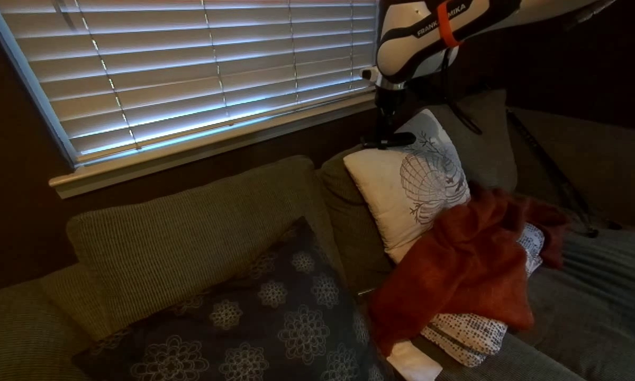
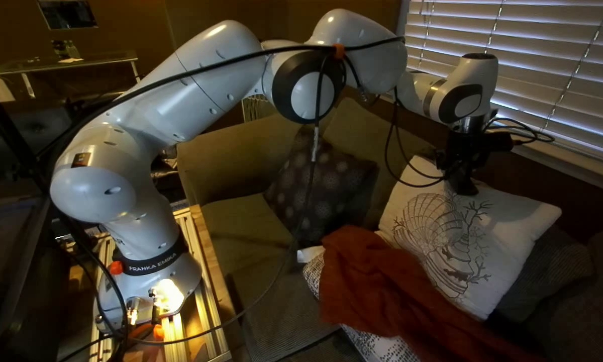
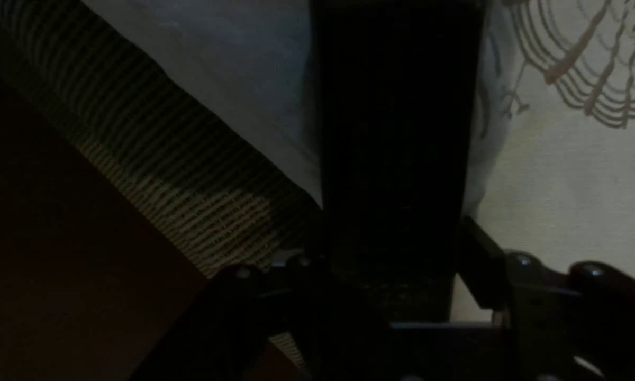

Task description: Remove the remote from the white pillow, put it on the brown fleece and then cover the remote with the brown fleece

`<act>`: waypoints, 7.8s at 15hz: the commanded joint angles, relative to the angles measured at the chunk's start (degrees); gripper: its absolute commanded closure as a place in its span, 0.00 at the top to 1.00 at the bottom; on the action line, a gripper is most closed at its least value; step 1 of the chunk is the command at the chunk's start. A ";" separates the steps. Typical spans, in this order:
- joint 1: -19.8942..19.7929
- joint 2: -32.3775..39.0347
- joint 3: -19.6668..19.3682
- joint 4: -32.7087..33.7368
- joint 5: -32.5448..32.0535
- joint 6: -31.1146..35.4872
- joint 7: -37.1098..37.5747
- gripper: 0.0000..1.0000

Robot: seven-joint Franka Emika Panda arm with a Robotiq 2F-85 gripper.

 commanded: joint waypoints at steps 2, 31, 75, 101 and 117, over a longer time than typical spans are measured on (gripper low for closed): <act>0.93 0.55 -0.25 1.94 -1.07 -1.34 0.16 0.36; 6.22 -30.87 -1.22 -48.03 -3.17 20.28 31.31 0.36; -3.57 -38.67 -4.38 -84.02 24.71 33.28 59.29 0.36; -11.22 -20.68 -4.62 -68.74 24.32 32.02 57.64 0.36; -12.76 -13.98 -3.62 -59.79 24.58 24.38 57.89 0.36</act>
